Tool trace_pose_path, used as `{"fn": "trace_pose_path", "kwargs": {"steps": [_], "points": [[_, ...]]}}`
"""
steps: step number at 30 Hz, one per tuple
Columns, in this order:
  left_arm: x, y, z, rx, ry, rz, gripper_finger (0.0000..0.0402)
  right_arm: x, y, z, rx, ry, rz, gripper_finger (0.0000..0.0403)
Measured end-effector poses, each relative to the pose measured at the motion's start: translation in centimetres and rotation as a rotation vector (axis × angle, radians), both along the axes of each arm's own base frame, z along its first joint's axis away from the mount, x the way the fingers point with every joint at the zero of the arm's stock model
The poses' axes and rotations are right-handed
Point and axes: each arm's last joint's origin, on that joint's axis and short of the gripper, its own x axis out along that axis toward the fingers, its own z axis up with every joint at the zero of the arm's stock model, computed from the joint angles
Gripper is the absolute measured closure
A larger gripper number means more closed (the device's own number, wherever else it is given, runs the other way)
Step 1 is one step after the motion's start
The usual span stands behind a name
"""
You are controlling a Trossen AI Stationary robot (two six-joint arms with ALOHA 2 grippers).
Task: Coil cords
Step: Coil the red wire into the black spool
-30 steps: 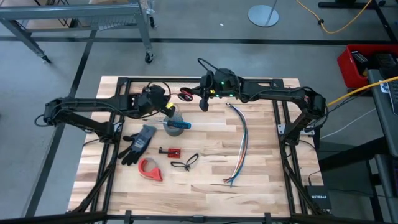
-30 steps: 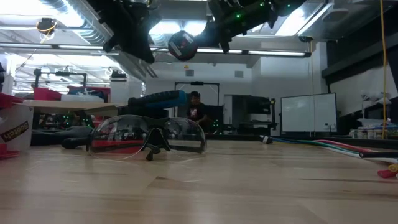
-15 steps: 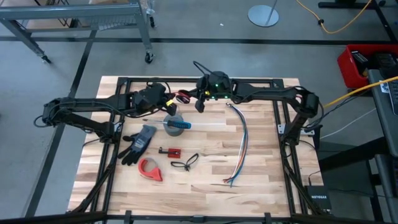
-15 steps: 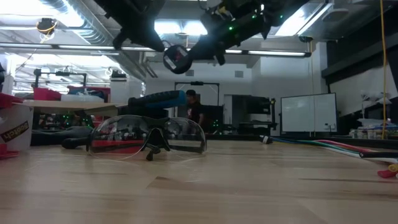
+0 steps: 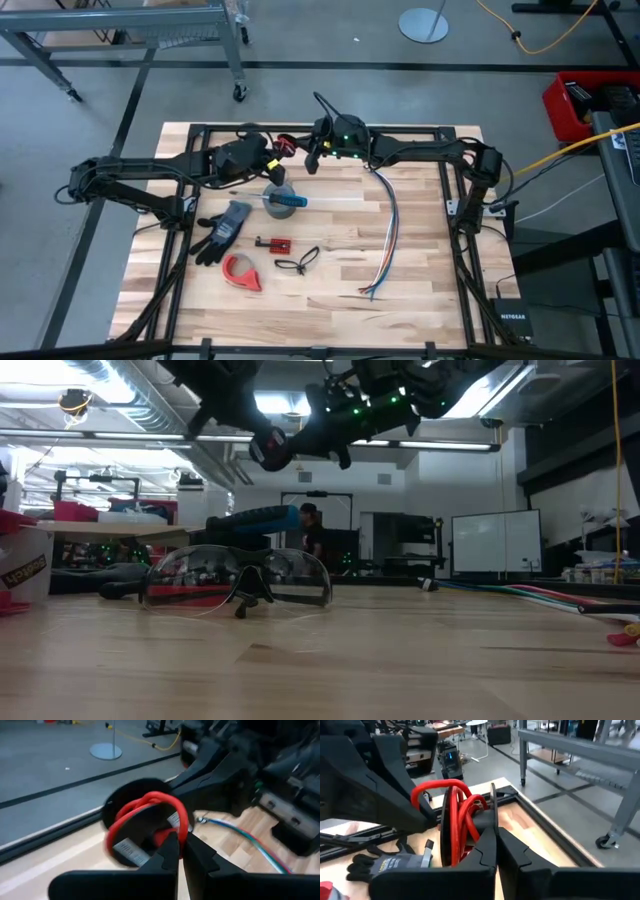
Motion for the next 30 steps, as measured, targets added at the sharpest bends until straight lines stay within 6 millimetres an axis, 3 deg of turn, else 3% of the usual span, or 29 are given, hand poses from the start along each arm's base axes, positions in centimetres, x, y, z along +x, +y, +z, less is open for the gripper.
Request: {"fn": "trace_pose_path", "kwargs": {"steps": [21, 30], "points": [[1.6, 0.3, -0.9, 0.001, -0.015, 0.003, 0.0401, 0.8, 0.6, -0.1, 0.004, -0.075, -0.078, 0.0401], [1.7, 0.2, -0.7, 0.033, 0.003, -0.058, 0.0365, 0.8, 0.6, 0.2, 0.001, -0.103, -0.07, 0.0401]]}}
